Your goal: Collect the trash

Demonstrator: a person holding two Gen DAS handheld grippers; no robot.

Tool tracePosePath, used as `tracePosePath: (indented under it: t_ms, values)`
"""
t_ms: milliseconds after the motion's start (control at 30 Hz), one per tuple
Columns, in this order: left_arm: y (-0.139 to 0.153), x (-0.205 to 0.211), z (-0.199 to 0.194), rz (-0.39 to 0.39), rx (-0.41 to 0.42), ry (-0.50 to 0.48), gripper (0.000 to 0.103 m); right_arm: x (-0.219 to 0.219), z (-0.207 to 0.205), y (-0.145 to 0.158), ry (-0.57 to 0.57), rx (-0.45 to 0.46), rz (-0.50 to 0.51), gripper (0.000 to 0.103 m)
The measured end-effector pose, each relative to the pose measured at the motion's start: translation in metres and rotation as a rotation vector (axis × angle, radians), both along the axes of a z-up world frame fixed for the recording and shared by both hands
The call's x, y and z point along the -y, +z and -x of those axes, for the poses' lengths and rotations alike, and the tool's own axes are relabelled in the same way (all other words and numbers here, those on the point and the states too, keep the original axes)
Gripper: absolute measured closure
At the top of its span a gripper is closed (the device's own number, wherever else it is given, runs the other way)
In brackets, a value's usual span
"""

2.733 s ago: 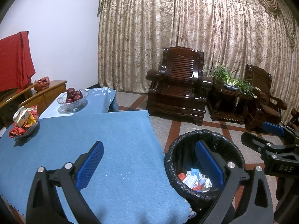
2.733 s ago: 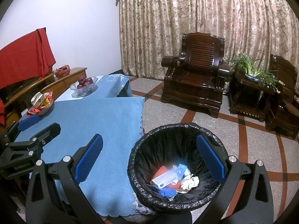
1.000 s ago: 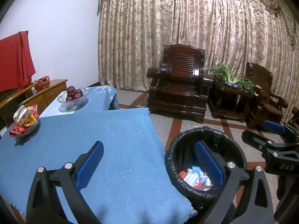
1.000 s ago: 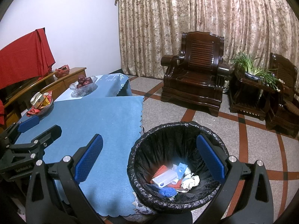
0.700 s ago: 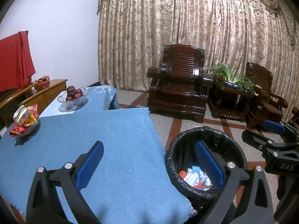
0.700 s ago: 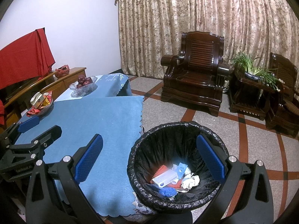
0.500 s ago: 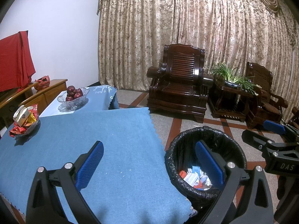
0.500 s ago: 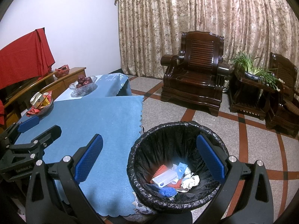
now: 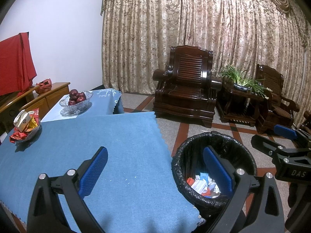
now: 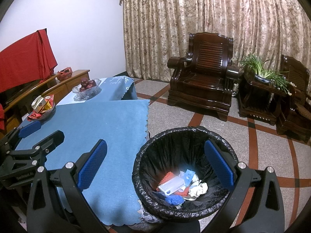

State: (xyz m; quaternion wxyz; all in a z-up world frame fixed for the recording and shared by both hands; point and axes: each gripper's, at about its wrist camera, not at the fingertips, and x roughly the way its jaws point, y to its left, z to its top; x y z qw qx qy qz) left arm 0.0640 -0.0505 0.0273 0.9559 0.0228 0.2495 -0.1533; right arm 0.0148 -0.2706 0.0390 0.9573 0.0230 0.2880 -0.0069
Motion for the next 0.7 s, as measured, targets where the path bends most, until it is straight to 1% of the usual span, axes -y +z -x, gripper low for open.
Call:
tracePosePath:
  t_ms: [567, 700]
  values:
    - [0.001, -0.008, 0.002, -0.001, -0.008, 0.001, 0.006, 0.0, 0.001, 0.001, -0.004, -0.002, -0.001, 0.005]
    - [-0.004, -0.013, 0.004, -0.001, -0.013, 0.001, 0.006, -0.001, 0.002, 0.001, -0.005, -0.002, 0.0, 0.005]
